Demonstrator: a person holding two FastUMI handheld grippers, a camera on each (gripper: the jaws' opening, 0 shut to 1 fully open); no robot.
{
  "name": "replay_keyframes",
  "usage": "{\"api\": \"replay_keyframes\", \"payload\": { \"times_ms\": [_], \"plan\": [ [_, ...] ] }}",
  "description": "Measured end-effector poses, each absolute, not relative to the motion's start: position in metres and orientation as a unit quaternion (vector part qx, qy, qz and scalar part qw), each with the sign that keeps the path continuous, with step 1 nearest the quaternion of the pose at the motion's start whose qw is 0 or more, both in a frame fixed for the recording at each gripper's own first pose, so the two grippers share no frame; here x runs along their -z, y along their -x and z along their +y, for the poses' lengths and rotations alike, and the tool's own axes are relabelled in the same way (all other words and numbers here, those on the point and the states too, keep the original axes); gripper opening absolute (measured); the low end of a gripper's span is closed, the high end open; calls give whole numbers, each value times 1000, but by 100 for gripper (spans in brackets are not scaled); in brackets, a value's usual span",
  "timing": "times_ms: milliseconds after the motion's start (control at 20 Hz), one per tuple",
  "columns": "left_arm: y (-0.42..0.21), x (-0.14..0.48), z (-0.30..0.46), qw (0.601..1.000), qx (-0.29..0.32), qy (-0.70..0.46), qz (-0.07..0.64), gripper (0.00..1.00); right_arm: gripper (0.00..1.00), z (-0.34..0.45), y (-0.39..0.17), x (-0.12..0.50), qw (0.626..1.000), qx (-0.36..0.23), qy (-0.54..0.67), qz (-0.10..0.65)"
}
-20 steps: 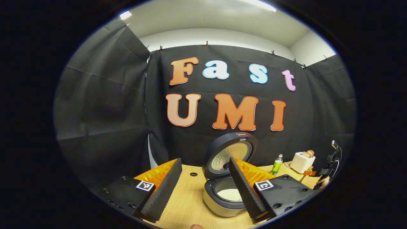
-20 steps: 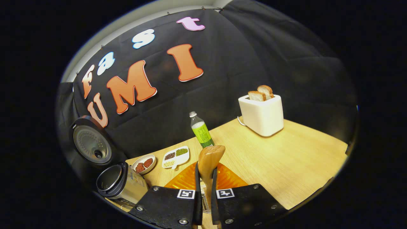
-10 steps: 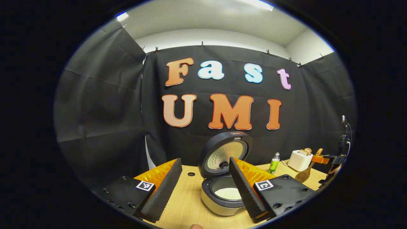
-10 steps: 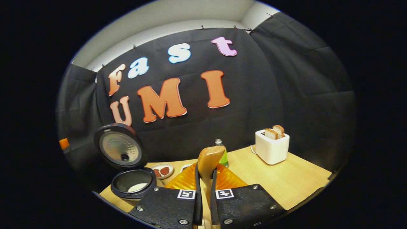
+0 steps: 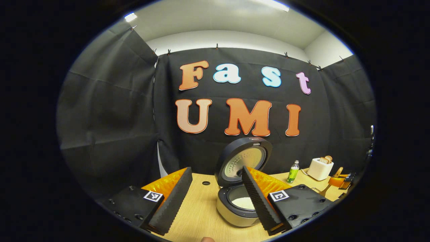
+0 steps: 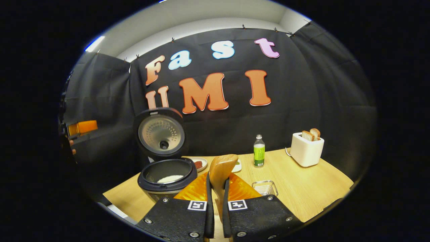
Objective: Close the left gripper, press the button to open the rice cooker; take a wooden spoon from the chopstick holder with the right hand, scoop a spoonful of rice and pour it into the rice cooker, then put the wooden spoon back into the chopstick holder.
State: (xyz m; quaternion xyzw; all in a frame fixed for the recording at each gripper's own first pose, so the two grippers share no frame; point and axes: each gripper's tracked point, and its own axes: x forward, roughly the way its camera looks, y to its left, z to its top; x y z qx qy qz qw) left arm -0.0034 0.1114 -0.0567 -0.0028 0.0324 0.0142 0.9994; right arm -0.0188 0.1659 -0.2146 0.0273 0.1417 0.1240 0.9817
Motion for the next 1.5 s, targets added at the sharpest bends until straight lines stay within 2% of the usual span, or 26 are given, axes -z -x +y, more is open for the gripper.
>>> {"api": "replay_keyframes", "payload": {
  "times_ms": [350,500,750,850,1100,1500],
  "plan": [
    [10,63,107,999,0,13,39,97,9,172,43,264,973,-115,66,187],
    [13,65,104,999,9,19,41,99,9,180,53,287,964,-117,107,212],
    [17,68,106,999,12,19,43,97,9,198,70,294,960,-126,136,211],
    [18,70,105,999,15,24,44,99,9,208,79,300,957,-138,122,224],
    [22,71,109,999,13,25,44,97,9,222,82,298,961,-138,51,234],
    [25,67,102,999,19,20,45,97,9,214,57,305,953,-91,-135,255]
  ]
}}
